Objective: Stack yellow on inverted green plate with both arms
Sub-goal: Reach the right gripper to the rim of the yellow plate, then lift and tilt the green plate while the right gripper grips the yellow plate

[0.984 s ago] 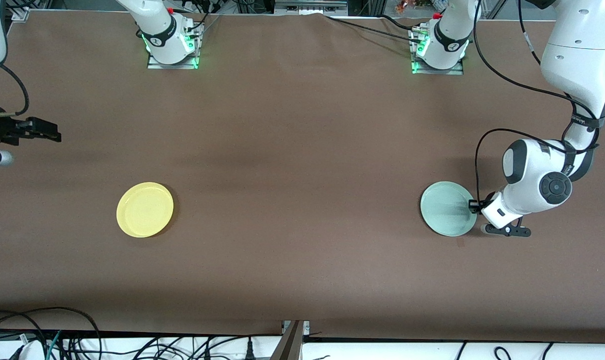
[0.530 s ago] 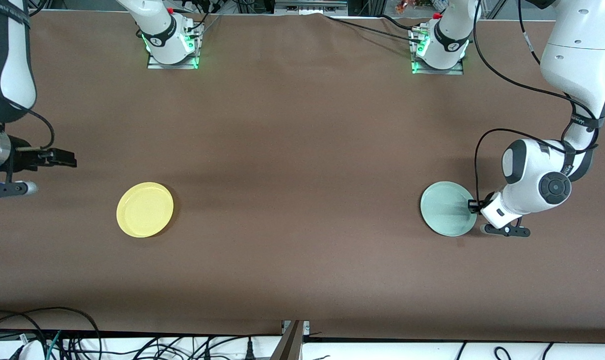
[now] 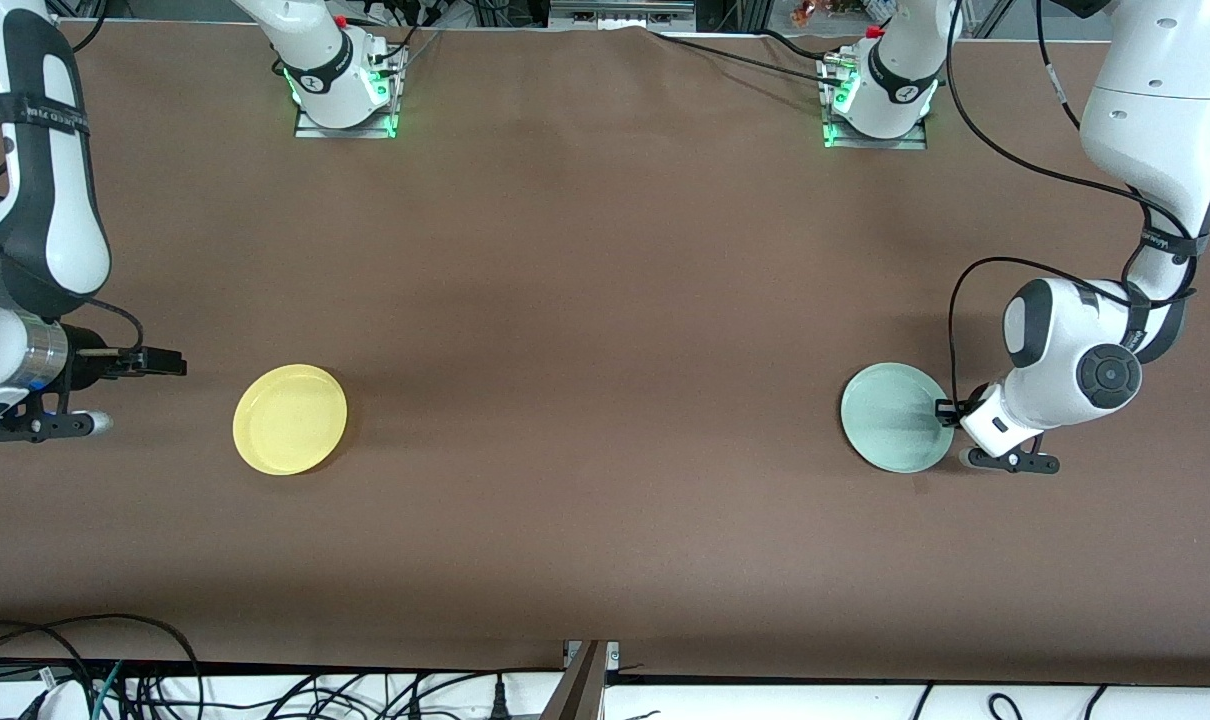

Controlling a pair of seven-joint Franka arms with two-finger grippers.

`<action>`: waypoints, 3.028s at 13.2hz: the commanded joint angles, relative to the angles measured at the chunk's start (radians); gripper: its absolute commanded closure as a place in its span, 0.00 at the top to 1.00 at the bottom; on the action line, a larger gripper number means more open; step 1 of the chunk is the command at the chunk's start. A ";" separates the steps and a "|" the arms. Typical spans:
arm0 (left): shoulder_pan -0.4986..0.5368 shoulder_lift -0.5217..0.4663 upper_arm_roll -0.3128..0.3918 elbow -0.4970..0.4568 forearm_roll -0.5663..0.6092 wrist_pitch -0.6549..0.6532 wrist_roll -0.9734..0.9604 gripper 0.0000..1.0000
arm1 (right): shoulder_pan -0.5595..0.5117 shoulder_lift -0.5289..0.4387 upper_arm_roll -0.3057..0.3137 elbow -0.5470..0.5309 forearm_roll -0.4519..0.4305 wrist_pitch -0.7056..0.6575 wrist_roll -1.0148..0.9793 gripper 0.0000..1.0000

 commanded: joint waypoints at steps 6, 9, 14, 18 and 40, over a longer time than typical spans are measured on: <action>0.005 -0.003 -0.009 0.012 0.026 -0.017 0.007 0.14 | -0.036 0.108 0.003 -0.021 0.060 0.137 0.030 1.00; 0.005 -0.003 -0.007 0.012 0.026 -0.019 0.009 0.00 | -0.036 0.113 0.003 -0.083 0.080 0.238 0.031 1.00; -0.003 -0.033 -0.012 0.019 0.027 -0.031 0.032 0.00 | -0.039 0.127 0.003 -0.133 0.141 0.311 0.031 1.00; -0.005 -0.097 -0.045 0.056 0.027 -0.120 0.036 0.00 | -0.045 0.171 0.005 -0.135 0.164 0.380 0.030 1.00; -1.003 0.022 -0.024 0.492 0.806 -0.973 -0.669 0.00 | -0.074 0.254 0.008 -0.133 0.342 0.423 -0.150 0.59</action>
